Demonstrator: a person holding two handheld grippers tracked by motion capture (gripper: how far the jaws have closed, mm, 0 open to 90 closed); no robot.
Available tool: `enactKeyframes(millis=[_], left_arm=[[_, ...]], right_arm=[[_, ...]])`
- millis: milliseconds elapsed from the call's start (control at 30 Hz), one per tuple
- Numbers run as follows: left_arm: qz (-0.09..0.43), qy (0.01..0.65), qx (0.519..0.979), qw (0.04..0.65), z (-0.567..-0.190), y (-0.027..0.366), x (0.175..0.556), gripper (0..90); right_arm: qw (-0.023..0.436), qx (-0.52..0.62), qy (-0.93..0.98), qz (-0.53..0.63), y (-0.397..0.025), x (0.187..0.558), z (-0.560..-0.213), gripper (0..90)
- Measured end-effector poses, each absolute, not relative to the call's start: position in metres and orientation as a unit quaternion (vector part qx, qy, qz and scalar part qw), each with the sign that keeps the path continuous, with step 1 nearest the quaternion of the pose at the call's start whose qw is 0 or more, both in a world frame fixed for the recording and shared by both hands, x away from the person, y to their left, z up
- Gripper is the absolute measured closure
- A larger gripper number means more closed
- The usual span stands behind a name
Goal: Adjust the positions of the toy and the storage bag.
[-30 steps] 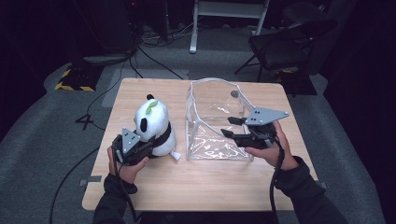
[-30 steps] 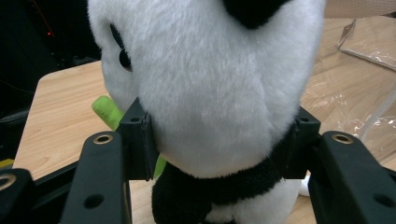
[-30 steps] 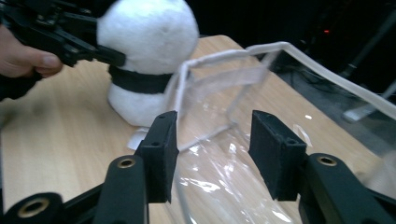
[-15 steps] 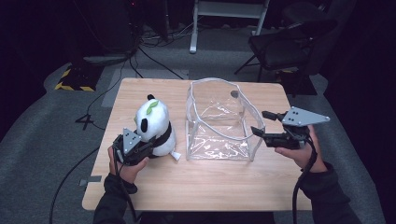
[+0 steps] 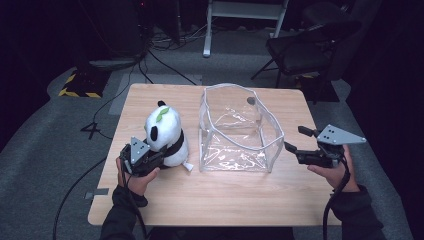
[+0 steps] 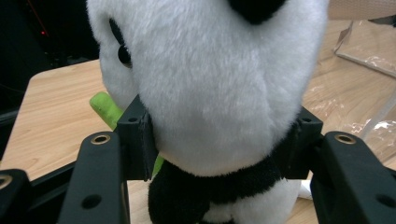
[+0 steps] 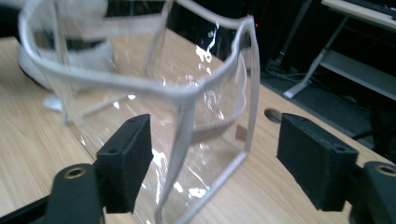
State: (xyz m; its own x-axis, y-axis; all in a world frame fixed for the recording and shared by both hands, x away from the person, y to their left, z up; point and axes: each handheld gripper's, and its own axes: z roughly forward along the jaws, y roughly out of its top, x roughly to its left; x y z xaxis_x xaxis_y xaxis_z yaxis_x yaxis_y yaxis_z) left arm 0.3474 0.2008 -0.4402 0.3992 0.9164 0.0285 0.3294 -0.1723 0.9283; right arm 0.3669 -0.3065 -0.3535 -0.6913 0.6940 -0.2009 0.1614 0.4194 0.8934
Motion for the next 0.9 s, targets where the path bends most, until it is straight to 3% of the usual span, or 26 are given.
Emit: enactKeyframes(millis=[400,900], left_arm=[[0.293,0.432,0.705,0.481,-0.447,0.176,0.363,42.2],[0.295,0.416,0.714,0.48,-0.45,0.144,0.382,42.2]], right_arm=[[0.254,0.318,0.821,0.401,-0.332,0.375,-0.434,25.5],[0.231,0.383,0.825,0.346,-0.366,0.383,-0.489,22.0]])
